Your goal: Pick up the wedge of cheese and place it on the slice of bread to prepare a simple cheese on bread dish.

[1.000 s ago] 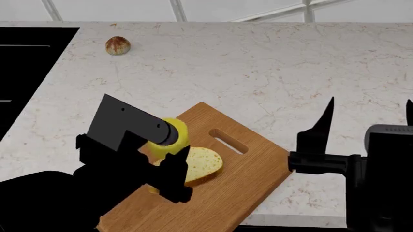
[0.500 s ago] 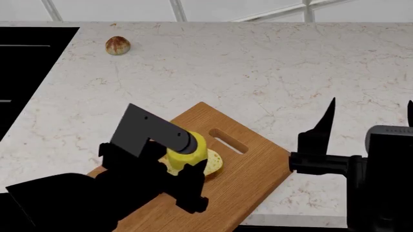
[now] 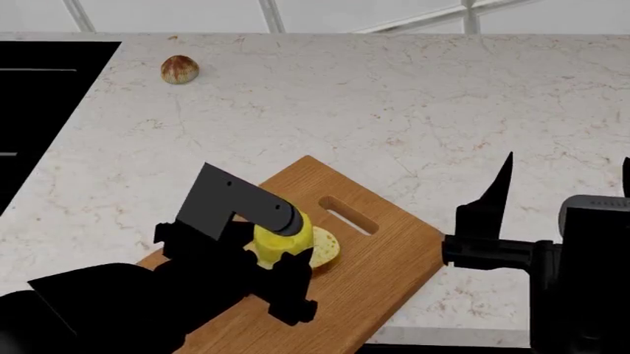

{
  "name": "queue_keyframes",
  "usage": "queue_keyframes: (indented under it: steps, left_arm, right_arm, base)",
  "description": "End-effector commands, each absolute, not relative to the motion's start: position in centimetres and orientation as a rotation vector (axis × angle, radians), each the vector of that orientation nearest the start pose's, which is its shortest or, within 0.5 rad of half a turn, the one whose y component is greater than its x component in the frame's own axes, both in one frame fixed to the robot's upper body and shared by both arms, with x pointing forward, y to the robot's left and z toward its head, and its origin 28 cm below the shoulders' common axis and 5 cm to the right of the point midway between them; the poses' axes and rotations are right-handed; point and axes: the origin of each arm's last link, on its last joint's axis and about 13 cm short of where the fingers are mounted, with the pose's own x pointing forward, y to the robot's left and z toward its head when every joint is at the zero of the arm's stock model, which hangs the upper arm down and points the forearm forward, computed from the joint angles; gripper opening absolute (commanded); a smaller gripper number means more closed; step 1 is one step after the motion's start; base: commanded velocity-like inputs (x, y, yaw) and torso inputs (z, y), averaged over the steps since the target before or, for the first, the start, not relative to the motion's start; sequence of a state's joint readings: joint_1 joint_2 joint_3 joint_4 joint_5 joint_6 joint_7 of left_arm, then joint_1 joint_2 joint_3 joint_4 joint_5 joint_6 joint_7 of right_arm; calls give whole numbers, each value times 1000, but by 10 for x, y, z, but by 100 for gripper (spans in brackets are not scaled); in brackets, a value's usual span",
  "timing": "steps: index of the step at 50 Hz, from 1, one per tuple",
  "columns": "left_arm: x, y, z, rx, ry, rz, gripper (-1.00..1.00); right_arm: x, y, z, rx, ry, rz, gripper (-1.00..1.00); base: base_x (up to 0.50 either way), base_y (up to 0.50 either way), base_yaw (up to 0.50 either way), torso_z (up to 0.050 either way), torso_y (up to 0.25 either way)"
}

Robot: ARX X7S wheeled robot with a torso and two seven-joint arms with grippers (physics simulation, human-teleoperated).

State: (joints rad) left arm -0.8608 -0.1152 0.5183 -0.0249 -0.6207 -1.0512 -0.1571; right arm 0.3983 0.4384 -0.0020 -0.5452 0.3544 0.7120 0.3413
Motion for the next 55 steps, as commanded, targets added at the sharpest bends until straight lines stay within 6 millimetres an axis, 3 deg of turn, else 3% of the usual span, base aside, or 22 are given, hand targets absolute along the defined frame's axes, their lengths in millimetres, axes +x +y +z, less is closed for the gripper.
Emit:
queue_keyframes:
  steps: [1, 16, 17, 31, 55]
  left_arm:
    - [318, 130, 157, 128, 394, -509, -100]
    - [318, 131, 158, 117, 404, -508, -100]
    - [317, 131, 159, 116, 404, -512, 100]
    - [315, 130, 161, 110, 408, -527, 100]
    - [276, 131, 222, 165, 240, -536, 100]
  right_arm:
    - [249, -162, 179, -142, -215, -205, 100]
    - [249, -160, 179, -142, -214, -201, 100]
    - [249, -160, 179, -141, -214, -201, 100]
    - [249, -160, 177, -137, -212, -199, 100]
    - [249, -159, 182, -144, -221, -191, 100]
  base:
    - [0, 0, 0, 0, 0]
    - [0, 0, 0, 0, 0]
    - [0, 0, 0, 0, 0]
    - [0, 0, 0, 0, 0]
    - [0, 0, 0, 0, 0]
